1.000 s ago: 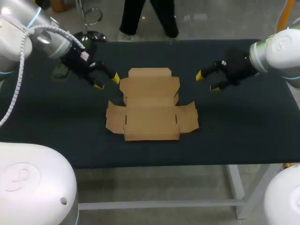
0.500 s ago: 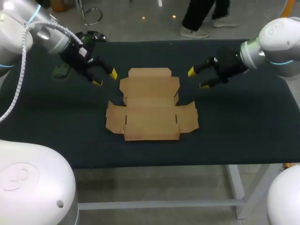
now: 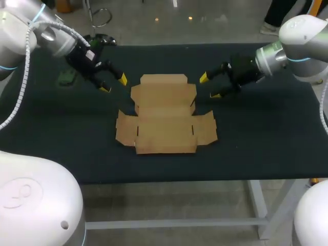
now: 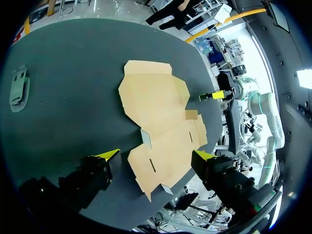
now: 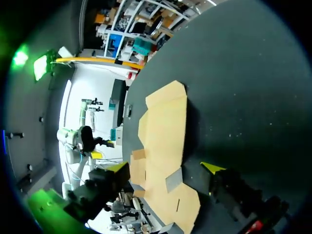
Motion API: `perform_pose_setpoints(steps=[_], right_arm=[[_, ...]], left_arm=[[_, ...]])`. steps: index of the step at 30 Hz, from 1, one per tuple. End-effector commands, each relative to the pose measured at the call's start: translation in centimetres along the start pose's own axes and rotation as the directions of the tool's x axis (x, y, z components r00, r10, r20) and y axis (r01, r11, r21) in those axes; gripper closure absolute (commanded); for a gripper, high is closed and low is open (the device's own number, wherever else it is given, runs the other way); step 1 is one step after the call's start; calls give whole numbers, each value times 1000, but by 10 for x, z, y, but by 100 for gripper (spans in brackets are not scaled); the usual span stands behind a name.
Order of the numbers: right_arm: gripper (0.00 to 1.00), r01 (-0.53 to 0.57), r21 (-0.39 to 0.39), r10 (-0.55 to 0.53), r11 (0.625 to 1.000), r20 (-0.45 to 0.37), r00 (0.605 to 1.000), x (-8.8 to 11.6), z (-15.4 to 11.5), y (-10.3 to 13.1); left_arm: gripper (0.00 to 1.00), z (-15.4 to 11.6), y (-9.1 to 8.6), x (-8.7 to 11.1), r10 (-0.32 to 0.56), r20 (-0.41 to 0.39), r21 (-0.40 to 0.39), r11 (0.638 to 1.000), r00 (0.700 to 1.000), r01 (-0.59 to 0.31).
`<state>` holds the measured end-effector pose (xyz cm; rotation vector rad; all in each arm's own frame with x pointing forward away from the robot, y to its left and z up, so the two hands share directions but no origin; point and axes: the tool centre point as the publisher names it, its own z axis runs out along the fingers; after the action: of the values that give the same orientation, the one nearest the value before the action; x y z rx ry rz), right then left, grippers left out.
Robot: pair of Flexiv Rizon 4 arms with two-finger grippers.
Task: Assemble the packaging by folding the flat box into shape, placing the metal phone stand inside, and closing the box properly
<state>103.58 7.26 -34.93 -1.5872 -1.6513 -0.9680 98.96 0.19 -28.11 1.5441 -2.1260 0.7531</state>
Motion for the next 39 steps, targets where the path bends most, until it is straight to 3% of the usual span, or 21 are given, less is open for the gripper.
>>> perform_pose_setpoints(steps=[1,19,39], right_arm=[[3,-3,179,17,984,-78,997,-6,8,11],[8,-33,124,30,992,26,999,-10,21,21],[37,-57,66,52,996,70,996,-16,44,25]], left_arm=[[0,0,-2,-4,-3,-4,-11,1000,1000,3],[0,2,3,-16,-19,-20,-15,1000,1000,18],[0,1,8,-26,-27,-33,-19,999,999,27]])
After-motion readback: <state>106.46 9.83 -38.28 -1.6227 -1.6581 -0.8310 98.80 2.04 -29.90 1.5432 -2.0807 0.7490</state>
